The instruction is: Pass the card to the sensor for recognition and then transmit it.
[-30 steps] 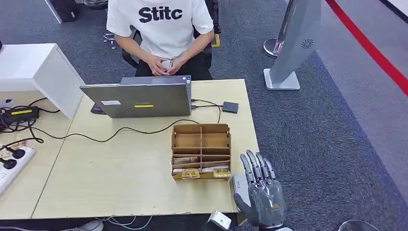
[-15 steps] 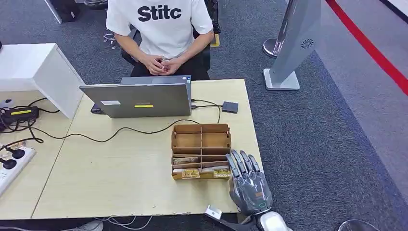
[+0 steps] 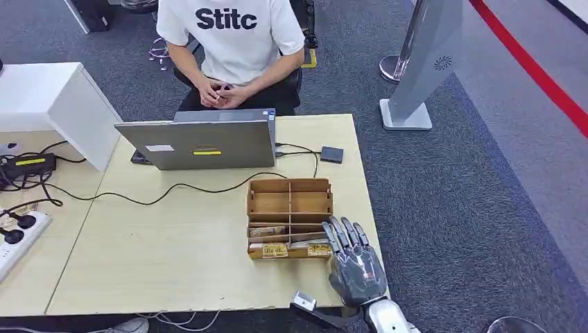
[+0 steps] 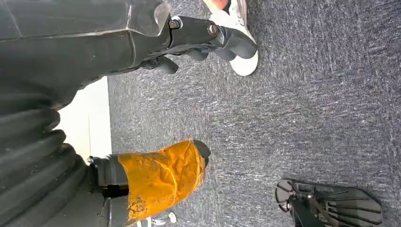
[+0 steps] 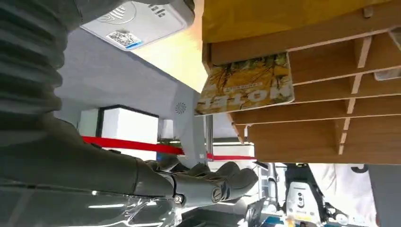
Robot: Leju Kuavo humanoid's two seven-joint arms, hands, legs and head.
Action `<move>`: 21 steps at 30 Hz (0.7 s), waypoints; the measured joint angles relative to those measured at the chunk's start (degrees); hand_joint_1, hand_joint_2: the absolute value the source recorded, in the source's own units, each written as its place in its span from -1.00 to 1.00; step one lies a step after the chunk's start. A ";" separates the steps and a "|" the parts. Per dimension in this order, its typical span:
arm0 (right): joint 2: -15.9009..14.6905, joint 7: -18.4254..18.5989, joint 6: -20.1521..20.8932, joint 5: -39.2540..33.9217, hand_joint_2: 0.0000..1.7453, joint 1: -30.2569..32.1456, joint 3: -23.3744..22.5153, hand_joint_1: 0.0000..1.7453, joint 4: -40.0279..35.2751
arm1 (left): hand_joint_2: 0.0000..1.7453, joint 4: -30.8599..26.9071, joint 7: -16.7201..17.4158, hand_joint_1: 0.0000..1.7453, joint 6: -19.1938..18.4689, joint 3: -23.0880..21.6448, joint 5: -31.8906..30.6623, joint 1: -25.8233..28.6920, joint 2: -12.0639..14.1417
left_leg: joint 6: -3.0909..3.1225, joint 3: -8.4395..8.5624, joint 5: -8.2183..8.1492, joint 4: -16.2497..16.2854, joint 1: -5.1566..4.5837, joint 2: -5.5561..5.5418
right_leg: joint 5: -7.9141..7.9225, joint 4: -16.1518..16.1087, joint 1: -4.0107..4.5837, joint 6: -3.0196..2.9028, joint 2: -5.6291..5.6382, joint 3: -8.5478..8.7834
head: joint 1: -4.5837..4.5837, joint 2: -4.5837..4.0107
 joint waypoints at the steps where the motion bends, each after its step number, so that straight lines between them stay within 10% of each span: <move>1: 0.26 -0.15 -0.11 0.18 1.00 -0.06 -0.17 -1.00 0.15 | 1.00 0.00 0.00 -1.00 0.00 0.00 -0.07 0.00 0.00 | 0.00 0.00 0.00 0.00 0.00 0.00 | 0.00 0.00 0.00 0.00 0.00 0.00 | 0.00 0.00; 21: 1.99 -1.81 -0.17 0.66 1.00 -1.06 -1.05 -1.00 0.70 | 1.00 0.00 0.00 -1.00 0.00 0.00 -0.59 -0.06 0.00 | 0.00 0.00 0.00 0.00 0.00 0.00 | 0.00 0.00 0.00 0.00 0.00 0.00 | 0.00 0.00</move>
